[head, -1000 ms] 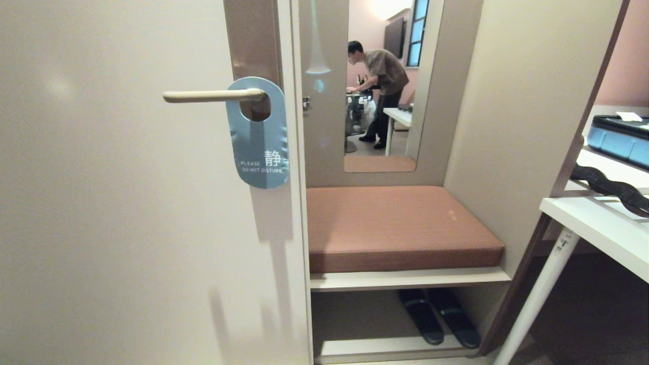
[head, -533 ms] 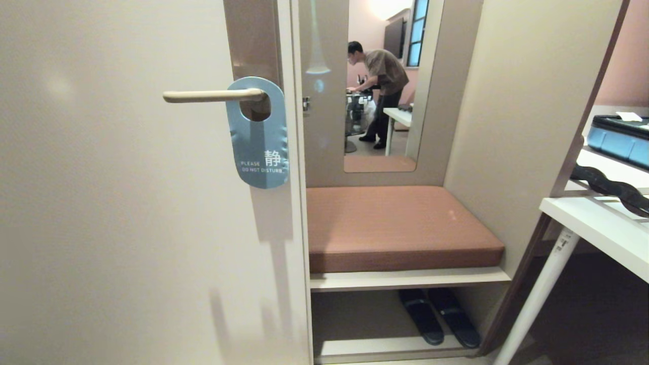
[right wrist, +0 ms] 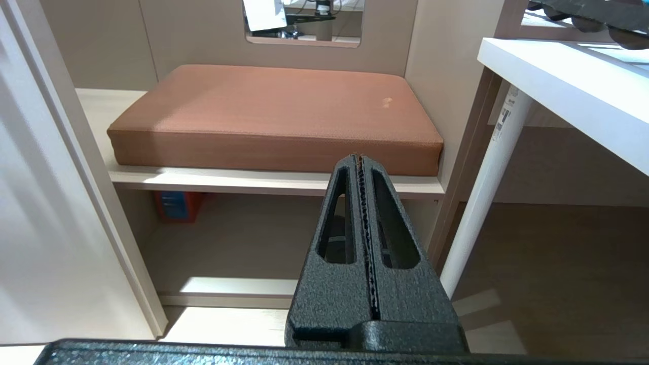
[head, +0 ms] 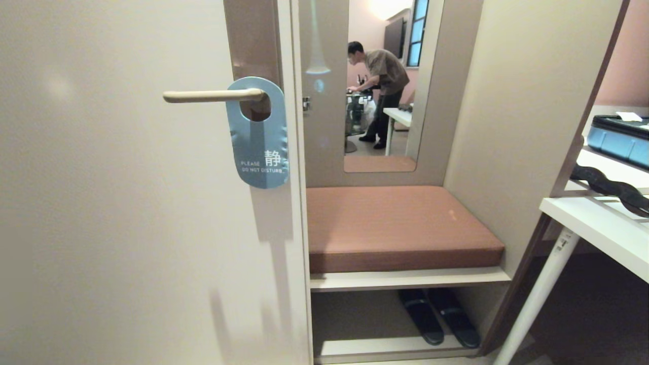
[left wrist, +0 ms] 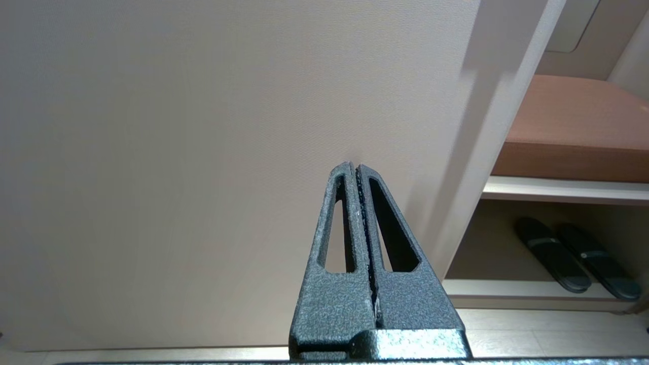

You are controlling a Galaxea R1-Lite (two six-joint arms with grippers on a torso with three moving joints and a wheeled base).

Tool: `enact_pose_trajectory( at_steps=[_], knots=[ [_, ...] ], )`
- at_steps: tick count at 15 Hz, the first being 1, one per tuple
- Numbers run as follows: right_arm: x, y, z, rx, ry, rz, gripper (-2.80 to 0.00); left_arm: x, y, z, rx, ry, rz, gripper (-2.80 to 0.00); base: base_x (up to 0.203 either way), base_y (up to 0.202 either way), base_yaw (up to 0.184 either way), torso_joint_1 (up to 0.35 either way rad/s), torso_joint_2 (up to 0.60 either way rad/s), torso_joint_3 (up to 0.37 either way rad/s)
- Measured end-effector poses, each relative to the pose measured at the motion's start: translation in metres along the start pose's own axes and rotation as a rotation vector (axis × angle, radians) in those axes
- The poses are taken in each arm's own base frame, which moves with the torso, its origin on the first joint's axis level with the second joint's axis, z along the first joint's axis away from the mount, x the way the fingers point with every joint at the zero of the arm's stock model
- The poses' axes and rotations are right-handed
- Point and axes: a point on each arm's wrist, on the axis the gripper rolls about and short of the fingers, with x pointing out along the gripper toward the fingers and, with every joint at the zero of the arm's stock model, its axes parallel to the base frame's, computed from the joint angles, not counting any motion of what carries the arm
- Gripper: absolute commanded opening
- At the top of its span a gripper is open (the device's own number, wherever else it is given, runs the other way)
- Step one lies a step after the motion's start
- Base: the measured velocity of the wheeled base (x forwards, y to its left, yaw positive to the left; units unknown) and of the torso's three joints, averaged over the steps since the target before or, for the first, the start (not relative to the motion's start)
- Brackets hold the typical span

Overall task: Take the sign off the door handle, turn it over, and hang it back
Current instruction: Take down the sign

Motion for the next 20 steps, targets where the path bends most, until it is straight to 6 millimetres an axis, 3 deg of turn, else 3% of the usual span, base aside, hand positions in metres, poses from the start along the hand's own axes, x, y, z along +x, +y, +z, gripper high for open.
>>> enact_pose_trajectory(
  at_steps=[20],
  knots=[
    [0.0,0.0,0.0,0.0,0.0,0.0,-2.8,0.0,0.0,0.0,-0.001,0.0,0.0,-2.8,0.0,0.0,0.0,0.0,0.0,0.0]
  ],
)
